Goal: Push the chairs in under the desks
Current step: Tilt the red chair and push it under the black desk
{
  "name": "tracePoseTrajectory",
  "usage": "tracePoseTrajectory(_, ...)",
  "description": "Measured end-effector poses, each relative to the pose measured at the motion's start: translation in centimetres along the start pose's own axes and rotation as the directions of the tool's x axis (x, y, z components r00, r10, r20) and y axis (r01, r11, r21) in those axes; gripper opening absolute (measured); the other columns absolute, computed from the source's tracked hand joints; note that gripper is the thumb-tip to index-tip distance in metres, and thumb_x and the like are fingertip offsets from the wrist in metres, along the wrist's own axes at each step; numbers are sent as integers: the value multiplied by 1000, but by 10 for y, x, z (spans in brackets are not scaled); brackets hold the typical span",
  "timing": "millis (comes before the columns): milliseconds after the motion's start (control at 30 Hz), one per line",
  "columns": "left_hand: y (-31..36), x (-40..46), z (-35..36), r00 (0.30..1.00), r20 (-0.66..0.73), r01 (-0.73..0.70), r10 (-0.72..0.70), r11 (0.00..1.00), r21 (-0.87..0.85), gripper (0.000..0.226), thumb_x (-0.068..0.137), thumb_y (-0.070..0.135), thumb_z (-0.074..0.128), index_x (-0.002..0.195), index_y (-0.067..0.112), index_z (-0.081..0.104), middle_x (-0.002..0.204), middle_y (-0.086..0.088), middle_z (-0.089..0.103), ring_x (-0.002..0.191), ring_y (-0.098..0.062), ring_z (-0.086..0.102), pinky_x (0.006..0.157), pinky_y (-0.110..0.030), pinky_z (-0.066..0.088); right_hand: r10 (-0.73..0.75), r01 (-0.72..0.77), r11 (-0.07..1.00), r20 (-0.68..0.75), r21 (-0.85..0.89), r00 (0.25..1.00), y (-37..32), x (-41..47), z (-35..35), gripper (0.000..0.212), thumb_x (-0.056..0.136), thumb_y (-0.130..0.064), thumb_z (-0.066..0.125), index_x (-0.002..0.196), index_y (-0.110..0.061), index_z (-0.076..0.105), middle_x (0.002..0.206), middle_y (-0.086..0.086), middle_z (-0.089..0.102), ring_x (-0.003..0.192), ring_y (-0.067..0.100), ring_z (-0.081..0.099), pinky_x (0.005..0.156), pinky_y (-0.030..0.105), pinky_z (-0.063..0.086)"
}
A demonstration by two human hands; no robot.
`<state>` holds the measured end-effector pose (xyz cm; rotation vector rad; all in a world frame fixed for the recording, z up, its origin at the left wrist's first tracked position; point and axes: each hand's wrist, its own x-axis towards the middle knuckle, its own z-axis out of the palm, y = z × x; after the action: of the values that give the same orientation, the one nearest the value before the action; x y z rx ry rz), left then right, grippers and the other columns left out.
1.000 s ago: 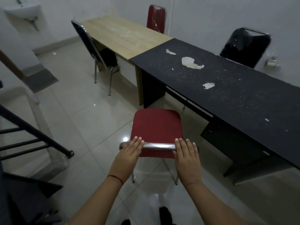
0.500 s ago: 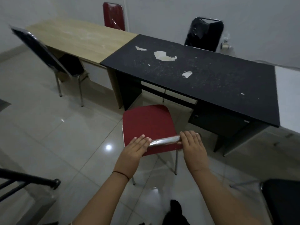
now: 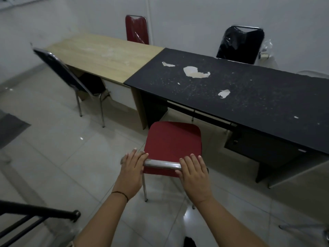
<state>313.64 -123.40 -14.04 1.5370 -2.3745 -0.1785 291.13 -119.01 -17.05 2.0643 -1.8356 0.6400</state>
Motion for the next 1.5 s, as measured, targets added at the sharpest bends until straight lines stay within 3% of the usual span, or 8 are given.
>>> tracePoseTrajectory(133, 0, 13, -8, 996, 4, -93, 93, 995, 28, 49, 92, 33, 33, 135, 12, 45, 136, -5, 49, 136, -21, 29, 116, -40, 11, 11, -11, 1000, 4, -6, 1000, -2, 4, -3, 55, 103, -37, 23, 111, -6, 68, 111, 12, 68, 112, 34, 61, 105, 49, 32)
tracePoseTrajectory(367, -14, 53, -7, 971, -134, -196, 200, 980, 42, 45, 85, 32, 42, 117, 8, 62, 115, -8, 62, 115, -24, 51, 111, -42, 25, 153, -154, 987, -29, -44, 988, -10, 31, 2, 48, 97, -31, 31, 105, -7, 71, 106, 12, 68, 109, 35, 62, 102, 49, 35)
tracePoseTrajectory(467, -17, 54, -4, 955, -168, -247, 245, 969, 9, 41, 80, 30, 45, 106, 7, 67, 103, -8, 64, 98, -25, 58, 100, -40, 38, 201, -201, 978, -22, -52, 979, -12, 29, 2, 38, 88, -28, 41, 97, -8, 71, 96, 11, 68, 97, 34, 64, 94, 45, 39)
tracePoseTrajectory(600, -40, 65, -6, 947, -179, -274, 266, 962, -19, 40, 78, 29, 46, 103, 7, 68, 98, -7, 65, 91, -24, 58, 80, -36, 49, 263, -263, 963, 1, -58, 965, -29, 39, 8, 35, 87, -28, 42, 94, -8, 70, 93, 9, 68, 93, 32, 64, 86, 43, 51)
tracePoseTrajectory(767, -78, 90, -12, 928, -152, -343, 341, 939, 11, 39, 77, 28, 45, 100, 9, 69, 96, -7, 66, 87, -24, 58, 77, -35, 45, 355, -355, 933, -6, -64, 935, -58, 62, 24, 38, 85, -28, 42, 98, -7, 72, 95, 10, 70, 94, 34, 66, 86, 43, 52)
tracePoseTrajectory(1000, -109, 120, -17, 883, -127, -451, 452, 892, 35, 38, 78, 26, 44, 101, 7, 68, 94, -8, 65, 90, -22, 52, 82, -33, 39, 421, -422, 903, -30, -82, 907, -82, 87, 40, 43, 84, -26, 41, 110, -5, 70, 110, 12, 69, 110, 34, 62, 102, 48, 36)
tracePoseTrajectory(1500, -118, 197, -10, 868, 2, -496, 496, 868, -29, 37, 81, 28, 44, 104, 7, 65, 96, -9, 62, 92, -24, 54, 85, -36, 41, 475, -476, 868, -46, -137, 879, -60, 136, 68, 45, 85, -23, 38, 113, -4, 67, 115, 12, 68, 114, 33, 60, 106, 51, 31)
